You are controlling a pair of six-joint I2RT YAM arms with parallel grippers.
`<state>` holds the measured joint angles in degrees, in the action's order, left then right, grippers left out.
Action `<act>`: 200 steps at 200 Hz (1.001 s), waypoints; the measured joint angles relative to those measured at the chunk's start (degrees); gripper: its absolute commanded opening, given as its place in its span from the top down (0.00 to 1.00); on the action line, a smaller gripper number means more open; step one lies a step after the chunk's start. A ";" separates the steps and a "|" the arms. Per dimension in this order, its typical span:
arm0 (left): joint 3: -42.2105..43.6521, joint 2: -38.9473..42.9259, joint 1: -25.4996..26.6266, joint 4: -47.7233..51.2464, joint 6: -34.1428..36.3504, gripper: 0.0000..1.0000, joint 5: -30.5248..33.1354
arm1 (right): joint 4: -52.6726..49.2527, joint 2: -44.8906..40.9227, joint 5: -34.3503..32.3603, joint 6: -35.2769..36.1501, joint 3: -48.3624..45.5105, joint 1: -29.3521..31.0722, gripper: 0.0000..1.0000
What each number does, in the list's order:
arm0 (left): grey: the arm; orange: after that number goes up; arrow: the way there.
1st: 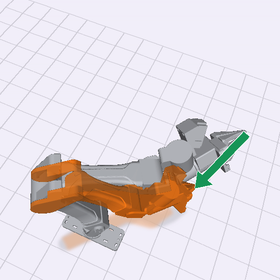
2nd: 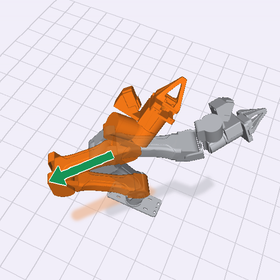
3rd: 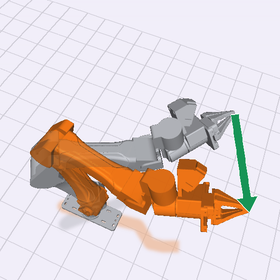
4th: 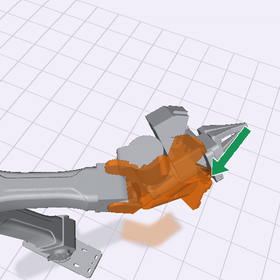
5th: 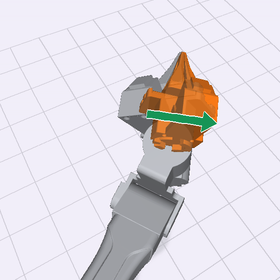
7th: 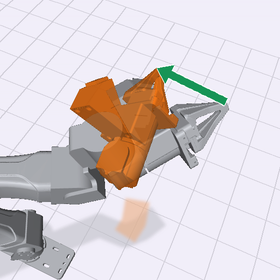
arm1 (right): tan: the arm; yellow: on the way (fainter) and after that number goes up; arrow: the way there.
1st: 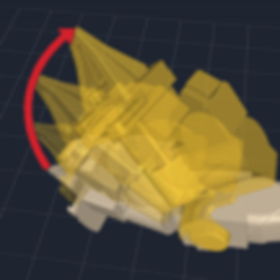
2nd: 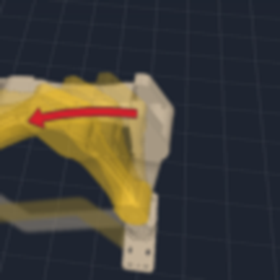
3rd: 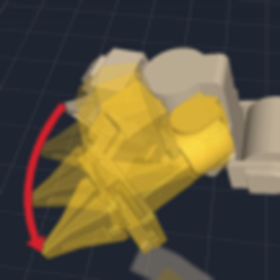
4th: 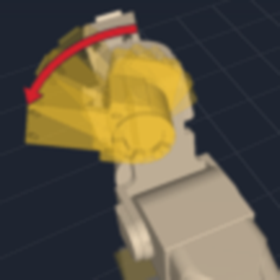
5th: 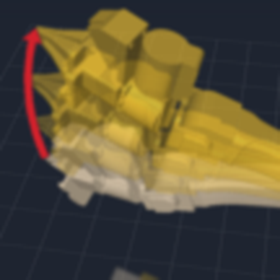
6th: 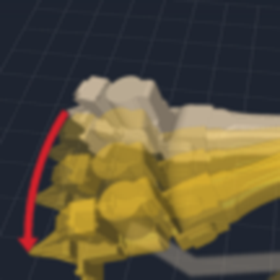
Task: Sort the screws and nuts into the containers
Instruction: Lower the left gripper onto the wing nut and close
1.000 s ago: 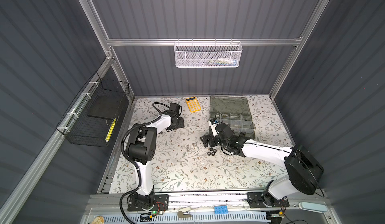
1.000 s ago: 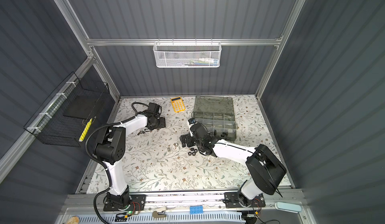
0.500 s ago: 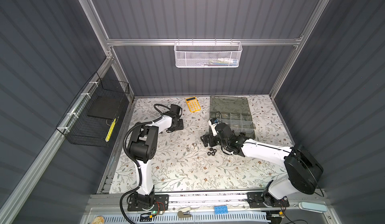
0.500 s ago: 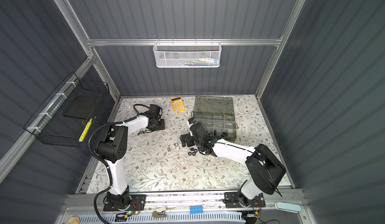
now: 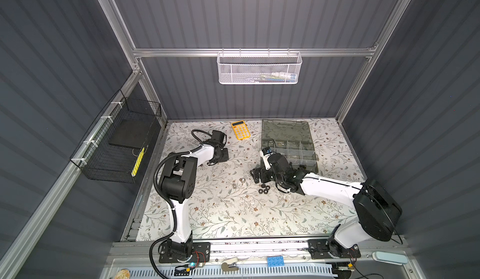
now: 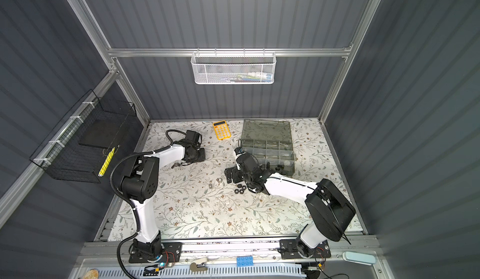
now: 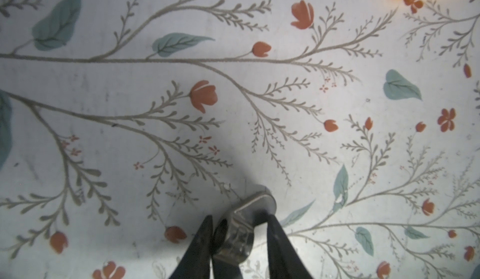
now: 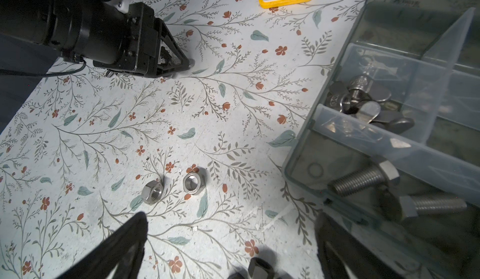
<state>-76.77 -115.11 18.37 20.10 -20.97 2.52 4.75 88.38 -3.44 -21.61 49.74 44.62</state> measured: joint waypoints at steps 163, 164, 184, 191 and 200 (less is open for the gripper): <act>2.45 1.36 0.00 -1.46 -0.22 0.81 -0.22 | -0.02 0.02 0.00 0.00 0.00 0.00 0.01; 2.45 1.36 0.00 -1.49 -0.22 0.81 -0.22 | -0.02 0.02 0.00 0.00 0.00 0.00 0.01; 2.45 1.38 0.00 -1.51 -0.44 0.81 -0.66 | -0.02 0.02 0.00 0.00 0.00 0.00 0.01; 2.45 1.38 0.02 -1.53 -0.48 0.81 -0.85 | -0.02 0.02 0.00 0.00 0.00 0.00 0.01; 2.43 1.40 0.07 -1.51 -0.61 0.81 -1.07 | -0.02 0.02 0.00 0.00 0.00 0.00 0.01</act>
<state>-74.35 -113.71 18.44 18.59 -21.58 1.45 4.73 88.40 -3.44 -21.61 49.74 44.62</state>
